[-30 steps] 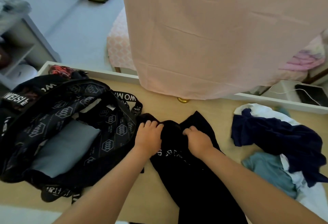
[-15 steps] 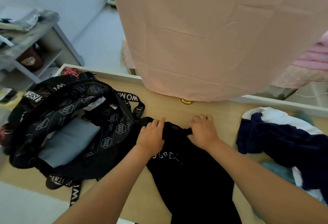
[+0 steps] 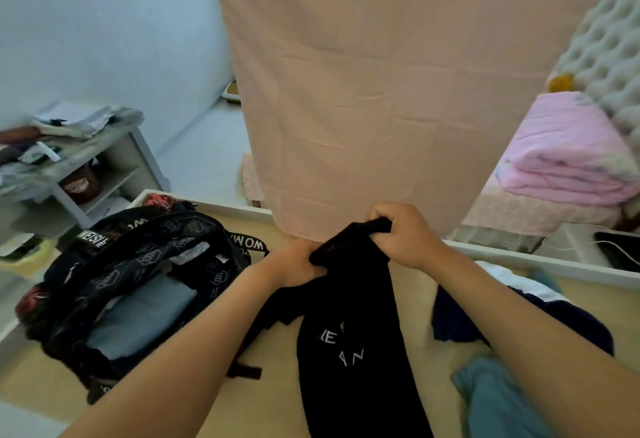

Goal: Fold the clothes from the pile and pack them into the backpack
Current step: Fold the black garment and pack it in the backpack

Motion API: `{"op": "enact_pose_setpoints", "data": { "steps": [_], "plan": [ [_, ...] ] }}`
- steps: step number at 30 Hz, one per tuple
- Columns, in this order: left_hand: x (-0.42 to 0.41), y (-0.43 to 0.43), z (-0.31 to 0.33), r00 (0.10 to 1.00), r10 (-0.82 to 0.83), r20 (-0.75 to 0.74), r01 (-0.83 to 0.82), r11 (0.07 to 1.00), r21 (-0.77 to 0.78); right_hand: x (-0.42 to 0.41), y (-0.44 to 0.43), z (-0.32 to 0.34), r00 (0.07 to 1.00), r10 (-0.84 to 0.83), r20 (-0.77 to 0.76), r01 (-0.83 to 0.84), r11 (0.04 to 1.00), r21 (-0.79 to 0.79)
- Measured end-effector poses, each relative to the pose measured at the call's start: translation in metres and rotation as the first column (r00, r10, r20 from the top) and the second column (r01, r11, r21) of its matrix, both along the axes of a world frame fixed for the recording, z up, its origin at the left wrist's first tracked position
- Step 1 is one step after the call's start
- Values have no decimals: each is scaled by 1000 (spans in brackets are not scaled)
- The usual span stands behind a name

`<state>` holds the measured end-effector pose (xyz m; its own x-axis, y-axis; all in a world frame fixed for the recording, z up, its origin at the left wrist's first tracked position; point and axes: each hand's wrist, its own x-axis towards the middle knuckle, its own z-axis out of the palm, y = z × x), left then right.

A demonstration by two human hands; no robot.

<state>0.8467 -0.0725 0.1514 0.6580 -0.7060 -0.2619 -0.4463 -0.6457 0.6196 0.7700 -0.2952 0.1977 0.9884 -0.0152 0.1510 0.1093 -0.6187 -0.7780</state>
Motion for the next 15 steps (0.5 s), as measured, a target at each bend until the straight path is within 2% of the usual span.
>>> {"op": "enact_pose_setpoints", "data": {
  "steps": [3,5,8,10,12,15],
  "plan": [
    [3,27,22,991,105,-80,-106,994,-17,-8,-8,30,993,-113,46,110,992,59],
    [-1,39,41,971,214,-109,-230,960,-162,-16,-5,49,990,-141,33,139,989,46],
    [-12,54,75,964,254,83,-223,935,-276,-28,16,71,994,-111,-23,109,989,-95],
    [-21,65,102,945,223,239,-167,958,-232,-36,33,82,989,-142,-30,135,975,-176],
    [-26,80,128,907,182,381,-131,979,-155,-46,43,95,981,-194,7,192,963,-190],
    [-35,111,170,869,83,488,-56,996,-68,-68,55,122,957,-287,35,289,940,-182]
  ]
}}
